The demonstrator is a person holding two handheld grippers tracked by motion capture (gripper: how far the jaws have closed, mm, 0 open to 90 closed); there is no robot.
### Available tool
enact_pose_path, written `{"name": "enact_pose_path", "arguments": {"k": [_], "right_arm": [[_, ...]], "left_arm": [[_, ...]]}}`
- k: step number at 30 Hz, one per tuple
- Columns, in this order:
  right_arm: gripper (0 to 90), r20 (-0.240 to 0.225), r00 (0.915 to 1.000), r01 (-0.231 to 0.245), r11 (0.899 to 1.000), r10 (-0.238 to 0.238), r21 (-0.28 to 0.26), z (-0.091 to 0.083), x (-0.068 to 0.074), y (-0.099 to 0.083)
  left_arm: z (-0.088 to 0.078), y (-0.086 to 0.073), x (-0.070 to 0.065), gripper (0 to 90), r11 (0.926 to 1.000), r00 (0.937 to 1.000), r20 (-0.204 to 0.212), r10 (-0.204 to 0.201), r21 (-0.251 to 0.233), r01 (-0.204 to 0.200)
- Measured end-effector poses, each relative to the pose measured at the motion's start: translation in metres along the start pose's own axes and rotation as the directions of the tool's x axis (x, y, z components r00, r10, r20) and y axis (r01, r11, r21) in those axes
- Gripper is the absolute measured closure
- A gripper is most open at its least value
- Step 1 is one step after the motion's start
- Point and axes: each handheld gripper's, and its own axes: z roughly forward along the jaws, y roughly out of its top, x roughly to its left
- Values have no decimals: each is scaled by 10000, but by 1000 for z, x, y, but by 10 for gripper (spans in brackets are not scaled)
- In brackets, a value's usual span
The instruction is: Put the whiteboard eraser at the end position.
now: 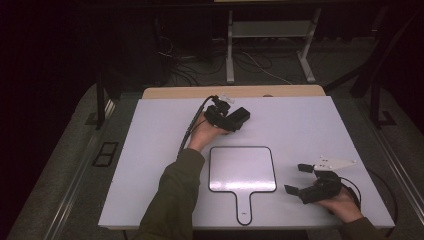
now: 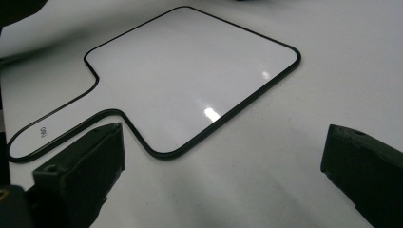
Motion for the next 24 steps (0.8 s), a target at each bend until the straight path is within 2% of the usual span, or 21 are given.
{"name": "enact_pose_path", "arguments": {"k": [2, 9, 10, 12, 17, 21, 24], "right_arm": [[0, -40, 10000, -27, 10000, 27, -71, 0, -1, 0], [0, -152, 9998, 97, 10000, -97, 20, 4, 0, 1], [0, -137, 9999, 64, 10000, -64, -5, 4, 1, 1], [0, -117, 9999, 75, 10000, -75, -17, 3, 0, 1], [0, -110, 9999, 90, 10000, -89, 42, 3, 1, 1], [0, -121, 9999, 92, 9999, -91, 90, 4, 2, 1], [0, -103, 9998, 145, 9999, -144, 64, 4, 3, 1]], "left_arm": [[-5, -4, -4, 179, 9996, 9999, 63, -159, -240, 161], [-21, -18, -20, 170, 9985, 9996, 265, 134, -542, -120], [-22, -20, -24, 166, 9980, 9996, 285, 24, -628, -6], [-25, -25, -29, 154, 9978, 9994, 337, 90, -659, -68], [-36, -39, -39, 130, 9958, 9993, 286, 235, -886, -209], [-45, -54, -44, 110, 9953, 9997, 143, 188, -955, -174], [-54, -64, -47, 97, 9929, 9997, 169, 146, -1186, -125]]}}
